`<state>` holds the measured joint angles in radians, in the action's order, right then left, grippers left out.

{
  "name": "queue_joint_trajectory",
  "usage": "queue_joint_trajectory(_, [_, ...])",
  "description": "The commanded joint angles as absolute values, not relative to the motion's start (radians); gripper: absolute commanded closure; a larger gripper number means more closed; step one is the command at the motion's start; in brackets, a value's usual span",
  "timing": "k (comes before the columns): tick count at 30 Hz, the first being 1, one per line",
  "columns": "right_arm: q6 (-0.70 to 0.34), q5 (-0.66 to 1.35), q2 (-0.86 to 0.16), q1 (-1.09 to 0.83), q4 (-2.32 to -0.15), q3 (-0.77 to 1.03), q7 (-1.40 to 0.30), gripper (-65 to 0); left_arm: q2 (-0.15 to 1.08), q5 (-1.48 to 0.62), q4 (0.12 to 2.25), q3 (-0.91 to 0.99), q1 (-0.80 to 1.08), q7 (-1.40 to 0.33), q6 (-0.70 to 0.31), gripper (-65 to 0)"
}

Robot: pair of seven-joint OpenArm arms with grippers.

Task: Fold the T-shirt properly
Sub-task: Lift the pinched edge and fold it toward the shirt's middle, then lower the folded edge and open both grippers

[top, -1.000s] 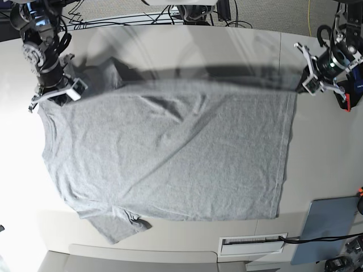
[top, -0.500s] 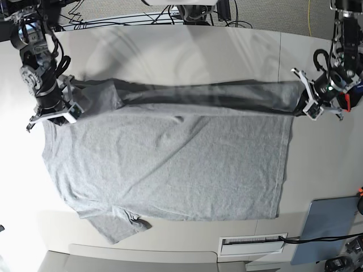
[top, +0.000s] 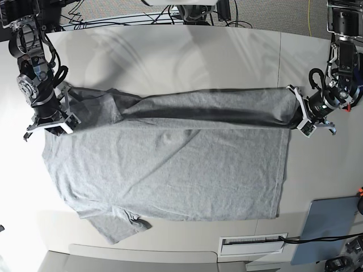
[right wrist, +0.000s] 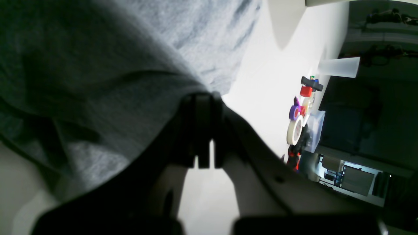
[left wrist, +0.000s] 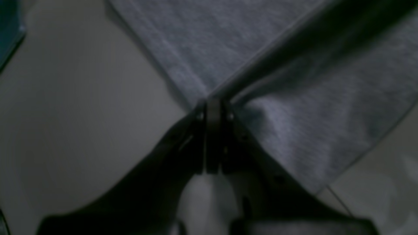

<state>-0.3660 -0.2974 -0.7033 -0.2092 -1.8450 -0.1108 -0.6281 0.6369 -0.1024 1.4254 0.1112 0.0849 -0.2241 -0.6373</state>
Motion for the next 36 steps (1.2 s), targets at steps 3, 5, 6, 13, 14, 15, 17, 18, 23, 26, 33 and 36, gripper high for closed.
queue_joint_trajectory(3, [-0.354, -0.307, -0.723, -0.175, -1.840, -0.099, -0.612, 0.0, 0.654, -0.113, 1.437, 0.120, 0.068, -0.203, -0.625, 0.0])
queue_joint_trajectory(5, [-0.353, -0.307, -0.723, -0.150, -1.821, -0.099, -0.612, 0.0, 0.648, -0.113, 1.437, 0.120, 0.069, -0.203, -0.626, 0.0])
queue_joint_trajectory(6, [-0.353, -0.307, -0.723, -0.136, -1.810, -0.099, -0.610, 0.0, 0.643, -0.113, 1.437, 0.120, 0.069, -0.203, -0.626, 0.0])
queue_joint_trajectory(13, [-0.354, -0.307, -0.723, -0.099, -1.751, -0.099, -0.594, 0.0, 0.621, -0.112, 1.437, 0.120, 0.066, -0.203, -0.613, 0.0])
queue_joint_trajectory(14, [-0.354, -0.307, -0.723, -0.099, -1.750, -0.099, -0.593, 0.0, 0.621, -0.113, 1.437, 0.120, 0.064, -0.202, -0.598, 0.0])
queue_joint_trajectory(15, [-0.354, -0.307, -0.723, -0.099, -1.750, -0.099, -0.590, 0.0, 0.620, -0.113, 1.437, 0.120, 0.060, -0.203, -0.585, 0.0])
queue_joint_trajectory(17, [-0.354, -0.307, -0.723, -0.099, -1.750, -0.099, -0.588, 0.0, 0.620, -0.113, 1.437, 0.120, 0.052, -0.203, -0.562, 0.0])
queue_joint_trajectory(18, [-0.354, -0.307, -0.723, -0.099, -1.750, -0.099, -0.587, 0.0, 0.620, -0.113, 1.437, 0.120, 0.047, -0.203, -0.552, 0.0])
queue_joint_trajectory(23, [-0.354, -0.307, -0.723, -0.099, -1.750, -0.099, -0.583, 0.0, 0.620, -0.113, 1.437, 0.120, 0.015, -0.205, -0.546, 0.0])
queue_joint_trajectory(26, [-0.354, -0.307, -0.723, -0.099, -1.750, -0.099, -0.574, 0.0, 0.620, -0.113, 1.437, 0.120, 0.017, -0.206, -0.547, 0.0])
queue_joint_trajectory(33, [-0.354, -0.307, -0.723, -0.099, -1.750, -0.099, -0.546, 0.0, 0.620, -0.113, 1.437, 0.120, 0.017, -0.215, -0.550, 0.0])
queue_joint_trajectory(36, [-0.354, -0.307, -0.723, -0.097, -1.750, -0.099, -0.546, -5.1, 0.620, -0.113, 1.437, 0.120, 0.017, -0.223, -0.550, -19.8])
